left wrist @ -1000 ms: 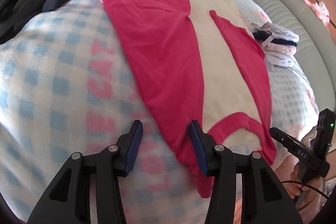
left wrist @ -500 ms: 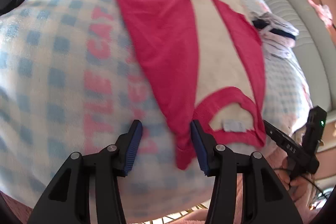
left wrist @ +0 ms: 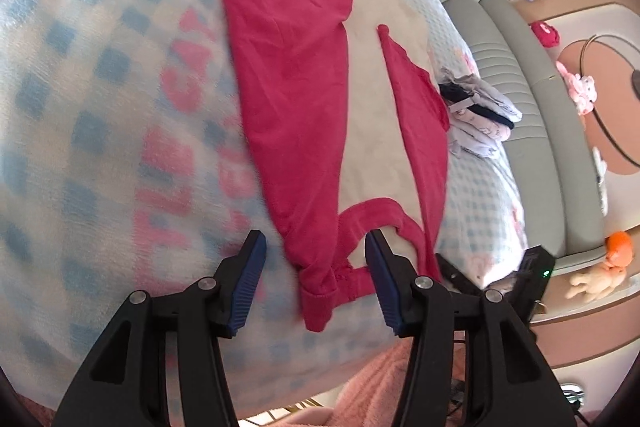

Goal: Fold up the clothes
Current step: 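Move both open grippers down to the pink hem trim of the shirt, then grasp the pink hem trim with both grippers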

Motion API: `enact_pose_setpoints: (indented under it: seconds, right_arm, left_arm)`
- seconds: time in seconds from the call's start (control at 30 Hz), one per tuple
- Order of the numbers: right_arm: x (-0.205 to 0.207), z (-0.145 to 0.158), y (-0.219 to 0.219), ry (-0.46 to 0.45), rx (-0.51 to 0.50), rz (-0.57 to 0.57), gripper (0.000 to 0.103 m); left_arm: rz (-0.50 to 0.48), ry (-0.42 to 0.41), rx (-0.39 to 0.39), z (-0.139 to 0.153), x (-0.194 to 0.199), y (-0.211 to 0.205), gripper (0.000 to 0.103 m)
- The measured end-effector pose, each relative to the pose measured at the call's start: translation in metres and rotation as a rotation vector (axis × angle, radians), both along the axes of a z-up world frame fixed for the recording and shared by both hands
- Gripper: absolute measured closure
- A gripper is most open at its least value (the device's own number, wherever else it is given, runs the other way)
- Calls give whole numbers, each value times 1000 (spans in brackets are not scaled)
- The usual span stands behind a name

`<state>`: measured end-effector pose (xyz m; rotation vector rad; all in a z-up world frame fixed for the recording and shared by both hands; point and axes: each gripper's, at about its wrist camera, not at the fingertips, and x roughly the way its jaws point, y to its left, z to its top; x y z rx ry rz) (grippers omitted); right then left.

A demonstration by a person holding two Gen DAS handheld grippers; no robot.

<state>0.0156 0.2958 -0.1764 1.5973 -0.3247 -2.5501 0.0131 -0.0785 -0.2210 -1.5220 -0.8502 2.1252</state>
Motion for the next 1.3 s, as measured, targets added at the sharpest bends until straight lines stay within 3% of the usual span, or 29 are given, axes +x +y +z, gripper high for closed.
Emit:
enact_pose_setpoints:
  seconds: [0.1,0.23,0.47,0.6,0.77,0.97,1.3]
  right_arm:
    - [-2,1,4,-10,-135,12,66]
    - [-5,-11,-3,-56,-234,45,64]
    - [-10,-8,-9,-35,-204,37,61]
    - [-18,-18,0,-70,-223,12,59]
    - [-17,-14,-15,-51,-225,128,58]
    - [-20,-8,-11,-23,-239,61,79]
    - [-29,-20,-24,-59,-164,52,76]
  left_arm:
    - [-3,-13,-8,-4,-3,-2,64]
    - [-16,-35,14,-8,-8,-4,64]
    - [-40,-23,19,-4,-16,-1,64]
    - [-29,-50,-5,-19,-18,5,62]
    - [-23,-52,-14,-22,-21,10,62]
    - [-13,3,42,-12,-21,12,66]
    - [-44,14,-7,-17,-20,25,66]
